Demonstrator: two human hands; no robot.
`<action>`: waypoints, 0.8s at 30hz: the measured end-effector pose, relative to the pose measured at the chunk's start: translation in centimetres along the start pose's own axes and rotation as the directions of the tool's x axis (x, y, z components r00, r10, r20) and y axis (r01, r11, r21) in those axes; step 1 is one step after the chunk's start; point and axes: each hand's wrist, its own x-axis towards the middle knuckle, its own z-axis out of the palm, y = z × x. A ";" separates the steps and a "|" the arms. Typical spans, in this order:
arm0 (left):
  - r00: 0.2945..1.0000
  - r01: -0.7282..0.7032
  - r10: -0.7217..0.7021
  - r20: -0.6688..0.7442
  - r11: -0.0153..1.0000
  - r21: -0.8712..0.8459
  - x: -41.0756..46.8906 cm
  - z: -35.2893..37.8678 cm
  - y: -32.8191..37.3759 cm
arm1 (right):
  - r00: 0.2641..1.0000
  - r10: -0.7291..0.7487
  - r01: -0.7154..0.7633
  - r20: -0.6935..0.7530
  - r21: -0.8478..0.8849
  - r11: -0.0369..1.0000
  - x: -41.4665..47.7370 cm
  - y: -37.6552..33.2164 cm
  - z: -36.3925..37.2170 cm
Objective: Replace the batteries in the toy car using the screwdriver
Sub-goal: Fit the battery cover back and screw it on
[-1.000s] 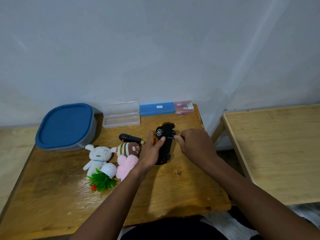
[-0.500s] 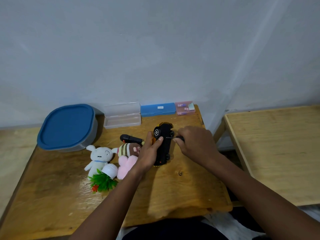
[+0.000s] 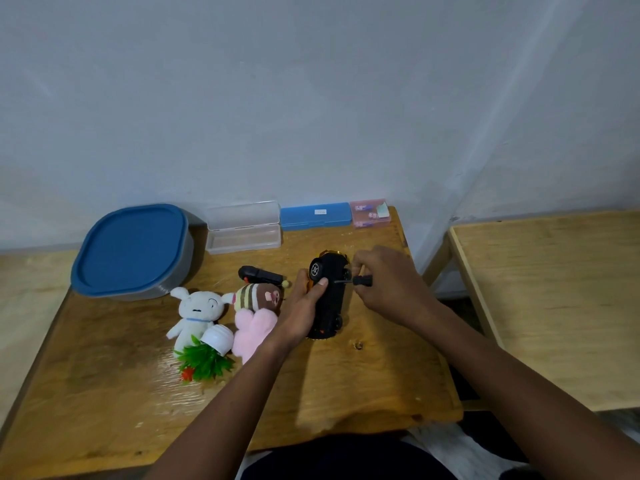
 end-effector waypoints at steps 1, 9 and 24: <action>1.000 0.002 -0.002 -0.008 1.000 -0.007 0.0 0.1 -0.2 | 1.000 -0.010 0.008 -0.029 -0.043 0.999 -0.2 -0.1 0.0; 0.999 0.003 -0.004 -0.046 1.000 -0.024 0.2 0.3 -0.4 | 0.994 0.105 -0.108 -0.037 -0.081 0.991 -0.6 -0.3 1.9; 0.947 0.293 -0.320 -0.011 0.880 -0.375 2.1 0.2 -1.6 | 0.884 0.454 -0.404 0.111 0.669 0.623 -1.3 2.5 4.7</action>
